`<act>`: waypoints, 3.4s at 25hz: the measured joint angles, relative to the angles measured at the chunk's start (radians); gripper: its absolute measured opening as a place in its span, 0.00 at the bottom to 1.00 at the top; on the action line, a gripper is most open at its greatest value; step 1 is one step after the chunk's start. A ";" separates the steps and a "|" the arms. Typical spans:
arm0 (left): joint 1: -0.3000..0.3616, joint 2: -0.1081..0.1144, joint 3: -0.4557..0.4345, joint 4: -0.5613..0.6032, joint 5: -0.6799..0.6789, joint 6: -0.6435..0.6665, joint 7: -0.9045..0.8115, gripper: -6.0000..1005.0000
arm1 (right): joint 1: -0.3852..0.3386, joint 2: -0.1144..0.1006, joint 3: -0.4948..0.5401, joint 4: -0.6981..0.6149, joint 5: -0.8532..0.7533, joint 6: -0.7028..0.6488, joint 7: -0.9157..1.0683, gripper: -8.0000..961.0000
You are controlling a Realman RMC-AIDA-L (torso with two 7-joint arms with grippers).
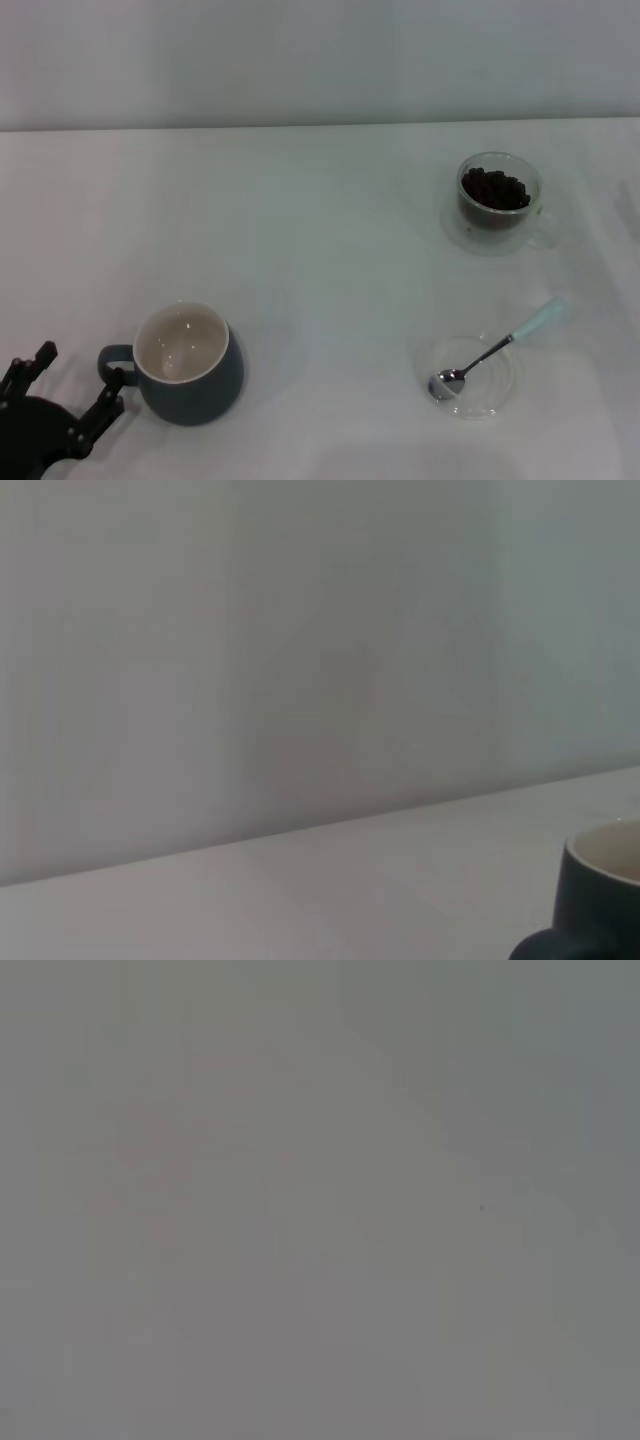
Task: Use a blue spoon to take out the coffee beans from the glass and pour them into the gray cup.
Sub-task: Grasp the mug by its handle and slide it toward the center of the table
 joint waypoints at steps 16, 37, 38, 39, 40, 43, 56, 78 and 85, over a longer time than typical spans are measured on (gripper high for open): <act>-0.051 -0.001 0.000 0.023 0.013 -0.053 0.004 0.66 | 0.002 0.000 -0.002 -0.001 0.000 0.004 0.000 0.89; -0.095 -0.004 -0.006 0.059 0.007 -0.061 0.017 0.12 | 0.011 0.000 -0.009 0.001 -0.008 0.008 0.000 0.89; -0.103 -0.004 -0.008 0.065 0.007 -0.064 0.026 0.12 | 0.012 0.000 -0.009 0.000 -0.008 0.008 0.000 0.89; -0.112 -0.004 -0.009 0.075 0.007 -0.071 0.041 0.12 | 0.013 0.000 -0.010 0.000 -0.008 0.008 0.000 0.89; -0.118 -0.004 -0.009 0.082 0.006 -0.079 0.053 0.12 | 0.014 0.000 -0.010 0.000 -0.008 0.008 0.000 0.89; -0.147 -0.004 -0.009 0.113 0.006 -0.114 0.084 0.12 | 0.016 0.000 -0.010 0.000 -0.009 0.008 0.000 0.89; -0.237 -0.007 -0.005 0.180 0.009 -0.274 0.099 0.12 | 0.020 0.000 -0.010 0.001 -0.010 0.005 0.000 0.89; -0.207 -0.007 0.000 0.181 0.044 -0.268 0.111 0.41 | 0.023 0.000 -0.010 -0.001 -0.010 0.005 -0.005 0.89; -0.158 -0.004 0.000 0.182 0.045 -0.235 0.112 0.69 | 0.018 0.000 -0.010 0.000 -0.010 0.004 -0.006 0.89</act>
